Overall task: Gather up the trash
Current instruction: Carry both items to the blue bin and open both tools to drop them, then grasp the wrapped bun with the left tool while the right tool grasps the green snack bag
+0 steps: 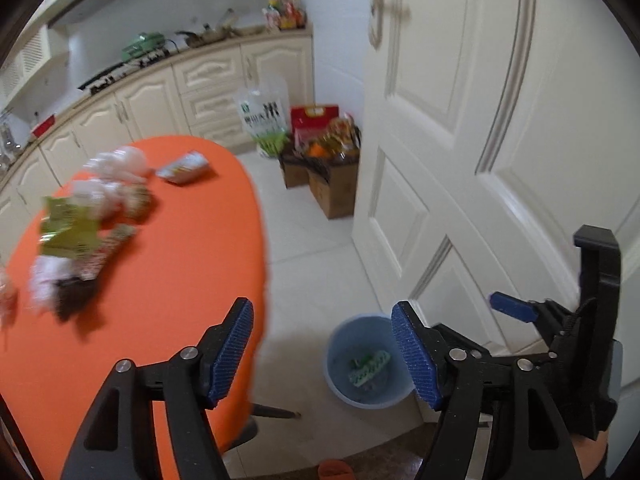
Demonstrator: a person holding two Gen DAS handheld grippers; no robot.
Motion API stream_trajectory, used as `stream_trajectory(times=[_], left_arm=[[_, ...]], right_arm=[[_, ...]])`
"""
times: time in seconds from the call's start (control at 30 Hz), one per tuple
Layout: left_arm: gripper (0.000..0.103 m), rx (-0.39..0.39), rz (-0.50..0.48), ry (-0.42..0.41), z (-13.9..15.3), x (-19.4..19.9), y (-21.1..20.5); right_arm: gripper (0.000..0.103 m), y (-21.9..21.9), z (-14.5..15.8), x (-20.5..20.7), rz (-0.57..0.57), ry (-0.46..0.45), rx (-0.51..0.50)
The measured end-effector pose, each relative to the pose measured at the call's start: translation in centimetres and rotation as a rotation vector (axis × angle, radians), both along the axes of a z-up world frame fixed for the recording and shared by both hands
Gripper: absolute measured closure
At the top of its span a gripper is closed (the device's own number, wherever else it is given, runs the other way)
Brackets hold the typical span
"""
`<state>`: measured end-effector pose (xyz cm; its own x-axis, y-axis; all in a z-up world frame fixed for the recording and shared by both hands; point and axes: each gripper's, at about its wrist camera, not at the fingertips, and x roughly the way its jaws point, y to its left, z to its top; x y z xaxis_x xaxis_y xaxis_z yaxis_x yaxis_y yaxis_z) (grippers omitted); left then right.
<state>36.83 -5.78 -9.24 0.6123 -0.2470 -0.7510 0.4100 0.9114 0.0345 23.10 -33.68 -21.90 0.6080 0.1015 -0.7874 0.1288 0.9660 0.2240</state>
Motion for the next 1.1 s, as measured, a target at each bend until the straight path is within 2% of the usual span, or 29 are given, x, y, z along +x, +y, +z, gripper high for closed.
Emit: stream_trajectory(times=[0.1,0.17,0.2,0.27,0.43,0.47,0.5,0.53,0.6,0.7,0.9,1.1], left_arm=[[0.029,-0.043,0.035,-0.054,1.1,-2.2,3.5],[0.027,-0.079,0.063,-0.088,1.2,-5.0,7.4],[0.025,-0.094,0.082,-0.108,1.9,-5.0,9.5],[0.022,-0.104,0.111,-0.128,1.5,-7.0,11.2],[0.02,-0.089,0.257,-0.195,2.4,-7.9,19.5],[0.019,-0.084,0.281,-0.203,2.8,-8.5,20.0],[0.018,-0.073,0.322,-0.214,2.9,-8.3,22.3],[0.018,-0.068,0.344,-0.221,3.7,-9.7,22.9],[0.013,-0.061,0.402,-0.242,4.2,-9.6,25.3],[0.012,-0.024,0.504,-0.254,4.5,-8.9,28.4],[0.012,-0.034,0.656,-0.193,3.1,-4.3,34.8],[0.012,-0.018,0.727,-0.076,0.4,0.9,38.0]], right_arm=[[0.006,3.4,3.9,-1.0,0.037,-0.078,-0.033],[0.006,5.5,5.9,-1.3,0.057,-0.112,-0.053],[0.005,6.8,7.1,-1.4,0.073,-0.136,-0.061],[0.001,9.3,9.1,-1.5,0.106,-0.172,-0.07],[0.0,15.9,12.5,-0.2,0.188,-0.227,-0.094],[0.0,16.8,12.6,0.3,0.201,-0.231,-0.094],[0.0,18.4,12.9,1.0,0.222,-0.238,-0.091],[0.0,19.5,13.1,1.5,0.234,-0.243,-0.092],[0.0,22.0,13.1,3.2,0.262,-0.244,-0.097],[0.0,24.8,12.7,5.2,0.299,-0.244,-0.095],[0.0,28.0,10.5,9.3,0.353,-0.212,-0.092],[0.0,28.4,8.3,13.4,0.37,-0.172,-0.098]])
